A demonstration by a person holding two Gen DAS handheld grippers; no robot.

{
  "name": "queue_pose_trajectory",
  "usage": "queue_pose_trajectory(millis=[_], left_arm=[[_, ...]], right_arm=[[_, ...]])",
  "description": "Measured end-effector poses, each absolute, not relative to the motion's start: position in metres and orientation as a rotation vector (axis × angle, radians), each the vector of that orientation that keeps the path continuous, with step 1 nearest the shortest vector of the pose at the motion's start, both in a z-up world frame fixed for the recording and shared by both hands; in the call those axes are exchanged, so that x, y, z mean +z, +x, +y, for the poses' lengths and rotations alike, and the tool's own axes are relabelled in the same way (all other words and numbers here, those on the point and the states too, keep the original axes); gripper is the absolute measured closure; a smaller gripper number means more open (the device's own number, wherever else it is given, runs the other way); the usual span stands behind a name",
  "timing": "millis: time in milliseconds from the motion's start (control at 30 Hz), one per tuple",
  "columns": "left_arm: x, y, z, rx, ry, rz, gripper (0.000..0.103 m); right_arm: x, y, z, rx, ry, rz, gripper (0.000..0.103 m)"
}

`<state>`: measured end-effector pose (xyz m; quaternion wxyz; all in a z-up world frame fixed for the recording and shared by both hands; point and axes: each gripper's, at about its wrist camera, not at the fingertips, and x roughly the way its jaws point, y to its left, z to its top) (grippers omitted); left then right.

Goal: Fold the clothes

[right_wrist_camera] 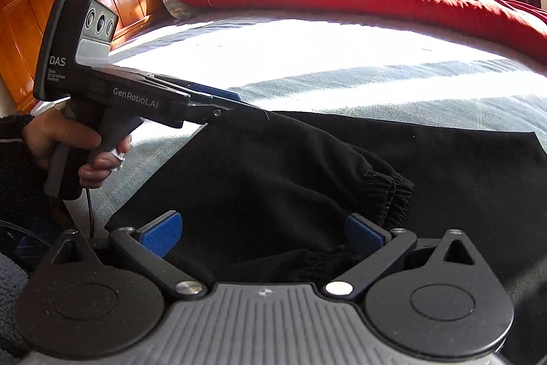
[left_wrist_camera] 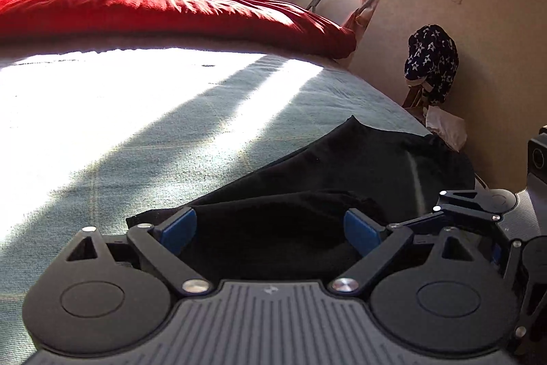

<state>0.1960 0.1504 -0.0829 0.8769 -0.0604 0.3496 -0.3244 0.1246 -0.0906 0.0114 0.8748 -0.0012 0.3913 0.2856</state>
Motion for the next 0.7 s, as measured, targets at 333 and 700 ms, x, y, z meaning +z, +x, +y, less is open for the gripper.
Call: queue_pose_trajectory(millis=[333,700], left_arm=[[-0.091,0.198,0.162,-0.646,-0.133,0.793,0.009],[-0.078,0.194,0.104,-0.797,-0.044,0.770,0.009]], right_arm=[[0.009,0.122,-0.095,0.500,0.095,0.874,0.000],[0.018,0.088,-0.176,0.152,0.216,0.854,0.000]])
